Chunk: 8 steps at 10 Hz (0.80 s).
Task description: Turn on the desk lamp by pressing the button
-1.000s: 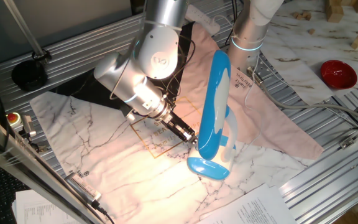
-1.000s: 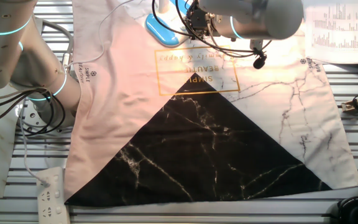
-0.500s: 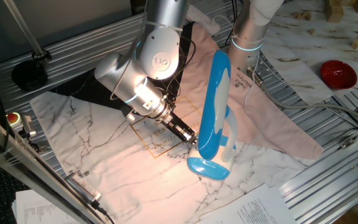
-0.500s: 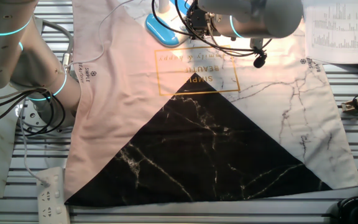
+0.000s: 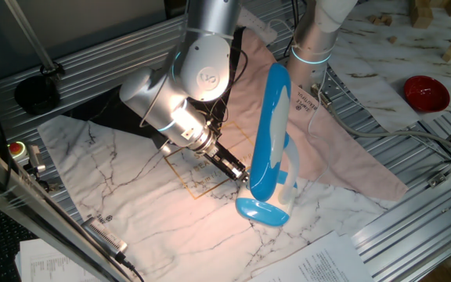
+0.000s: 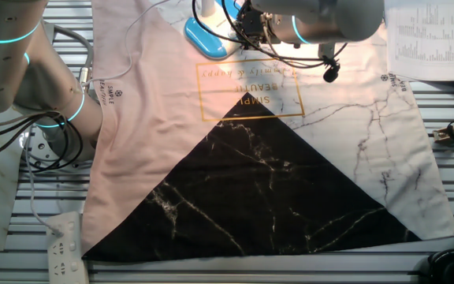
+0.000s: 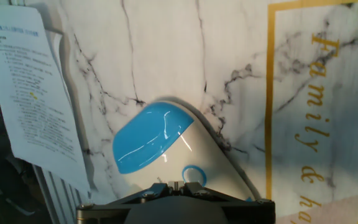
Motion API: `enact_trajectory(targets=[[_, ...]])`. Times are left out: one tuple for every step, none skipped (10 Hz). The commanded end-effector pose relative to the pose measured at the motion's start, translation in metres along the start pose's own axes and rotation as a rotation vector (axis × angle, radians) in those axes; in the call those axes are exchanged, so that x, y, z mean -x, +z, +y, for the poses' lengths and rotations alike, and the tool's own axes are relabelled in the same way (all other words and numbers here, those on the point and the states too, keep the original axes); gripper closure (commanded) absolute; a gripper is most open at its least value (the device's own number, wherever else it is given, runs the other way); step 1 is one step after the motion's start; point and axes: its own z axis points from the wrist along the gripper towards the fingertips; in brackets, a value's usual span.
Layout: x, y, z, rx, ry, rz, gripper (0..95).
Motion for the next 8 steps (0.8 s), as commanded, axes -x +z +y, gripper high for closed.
enact_trajectory(targets=[[0.0006,0.0,-0.001,-0.034,-0.009,-0.009,95.0],[0.0008,0.0,-0.0009,-0.05,-0.019,-0.022,95.0],[0.0009,0.0001,-0.0009,-0.069,-0.017,-0.023,95.0],[0.0009,0.0001,-0.0009,-0.076,-0.004,-0.022,95.0],[0.0009,0.0001,-0.0009,-0.076,0.006,-0.022,95.0],[0.0009,0.0001,-0.0009,-0.076,0.016,-0.022,95.0],[0.0007,0.0,-0.0009,-0.077,0.023,-0.023,95.0],[0.0007,0.0,-0.0009,-0.076,0.026,-0.023,95.0]])
